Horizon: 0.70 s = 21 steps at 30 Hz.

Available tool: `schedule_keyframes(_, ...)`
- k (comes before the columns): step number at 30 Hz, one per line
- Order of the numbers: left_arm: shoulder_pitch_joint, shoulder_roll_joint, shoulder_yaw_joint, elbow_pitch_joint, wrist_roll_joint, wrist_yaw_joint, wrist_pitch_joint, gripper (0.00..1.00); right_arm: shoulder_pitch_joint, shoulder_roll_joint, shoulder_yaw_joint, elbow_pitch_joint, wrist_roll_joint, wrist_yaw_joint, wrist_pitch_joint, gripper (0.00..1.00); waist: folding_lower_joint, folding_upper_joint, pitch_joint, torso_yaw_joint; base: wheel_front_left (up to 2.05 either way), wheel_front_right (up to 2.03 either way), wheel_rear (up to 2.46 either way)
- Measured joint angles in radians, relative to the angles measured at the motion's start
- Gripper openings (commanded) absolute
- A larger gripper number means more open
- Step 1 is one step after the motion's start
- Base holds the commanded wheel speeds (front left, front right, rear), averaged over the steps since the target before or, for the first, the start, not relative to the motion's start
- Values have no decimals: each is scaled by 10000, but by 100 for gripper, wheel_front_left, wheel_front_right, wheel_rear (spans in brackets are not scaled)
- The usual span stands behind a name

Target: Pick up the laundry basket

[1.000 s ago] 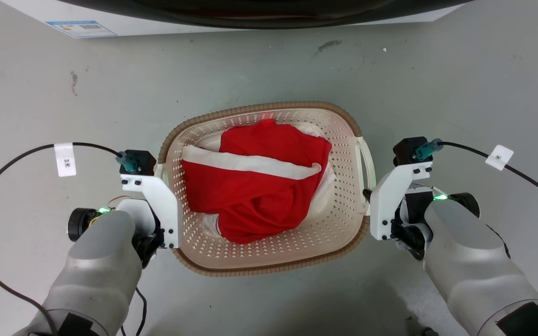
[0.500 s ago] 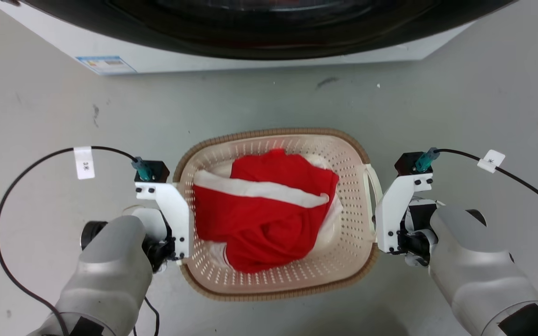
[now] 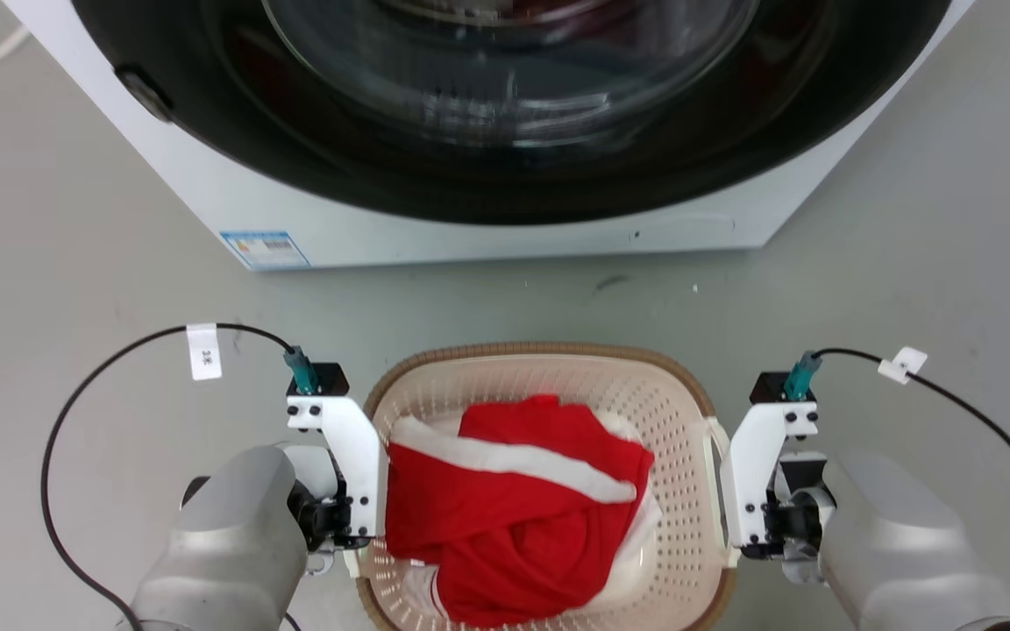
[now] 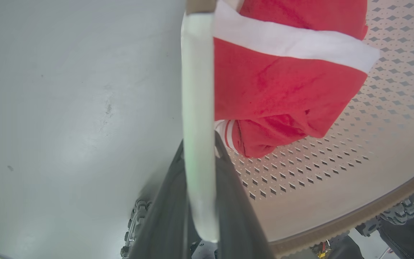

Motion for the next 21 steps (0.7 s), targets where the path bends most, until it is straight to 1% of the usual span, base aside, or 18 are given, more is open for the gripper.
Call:
schedule_keyframes(7, 254, -50, -209, 4, -376, 0, 817, 0, 371, -2, -408, -4, -305, 0, 755, 0, -1, 0, -1244, 71, 0, 0, 0)
schedule_keyframes(21, 816, -155, -437, 167, -901, 0, 1850, 0, 1007, 56, -1095, -4, -880, 0, 1870, 0, -2, 0, -3173, 251, 0, 0, 0)
